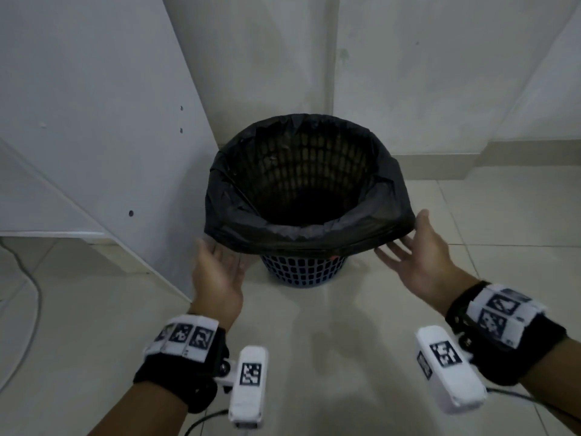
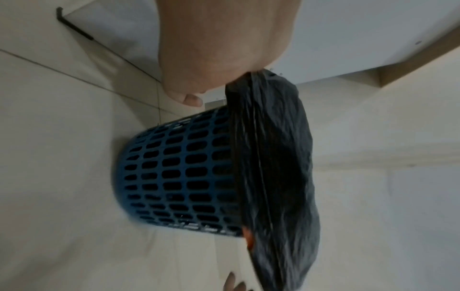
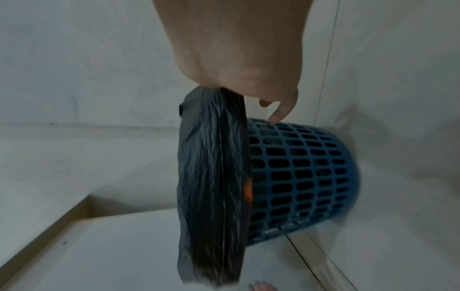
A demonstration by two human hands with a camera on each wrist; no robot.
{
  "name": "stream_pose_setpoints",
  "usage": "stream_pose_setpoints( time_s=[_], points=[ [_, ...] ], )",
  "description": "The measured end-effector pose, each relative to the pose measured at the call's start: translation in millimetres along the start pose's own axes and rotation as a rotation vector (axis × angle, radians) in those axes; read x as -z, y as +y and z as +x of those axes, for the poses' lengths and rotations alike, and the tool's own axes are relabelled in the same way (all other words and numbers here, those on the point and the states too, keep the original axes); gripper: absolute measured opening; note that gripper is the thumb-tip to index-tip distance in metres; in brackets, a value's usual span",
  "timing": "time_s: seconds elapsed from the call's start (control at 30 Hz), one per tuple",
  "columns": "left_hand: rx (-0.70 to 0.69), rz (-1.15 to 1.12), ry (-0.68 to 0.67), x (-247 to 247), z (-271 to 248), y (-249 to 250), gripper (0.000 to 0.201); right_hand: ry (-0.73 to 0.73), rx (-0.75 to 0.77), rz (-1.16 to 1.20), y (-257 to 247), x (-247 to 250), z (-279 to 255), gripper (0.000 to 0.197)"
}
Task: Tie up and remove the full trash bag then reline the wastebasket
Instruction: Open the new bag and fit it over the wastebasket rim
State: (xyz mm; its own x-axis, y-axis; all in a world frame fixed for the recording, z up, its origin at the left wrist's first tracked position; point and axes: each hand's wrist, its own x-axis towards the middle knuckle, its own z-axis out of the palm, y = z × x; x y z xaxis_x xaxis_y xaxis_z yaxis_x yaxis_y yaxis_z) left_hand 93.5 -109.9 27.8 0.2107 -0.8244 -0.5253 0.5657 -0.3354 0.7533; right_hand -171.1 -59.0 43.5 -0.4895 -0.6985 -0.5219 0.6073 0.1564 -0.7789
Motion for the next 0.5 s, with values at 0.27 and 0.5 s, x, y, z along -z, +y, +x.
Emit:
stream_pose_setpoints(
  time_s=[0.27, 0.5],
  points=[
    [-0.037, 0.056, -0.06, -3, -22, -24, 0.031, -0.074, 0.012, 0.03, 26, 0, -12, 0.038],
    [0.089, -0.035, -0.141, -6, -7, -19, 0.02, -0.157, -0.103, 0.143, 23, -2, -5, 0.038]
  ],
)
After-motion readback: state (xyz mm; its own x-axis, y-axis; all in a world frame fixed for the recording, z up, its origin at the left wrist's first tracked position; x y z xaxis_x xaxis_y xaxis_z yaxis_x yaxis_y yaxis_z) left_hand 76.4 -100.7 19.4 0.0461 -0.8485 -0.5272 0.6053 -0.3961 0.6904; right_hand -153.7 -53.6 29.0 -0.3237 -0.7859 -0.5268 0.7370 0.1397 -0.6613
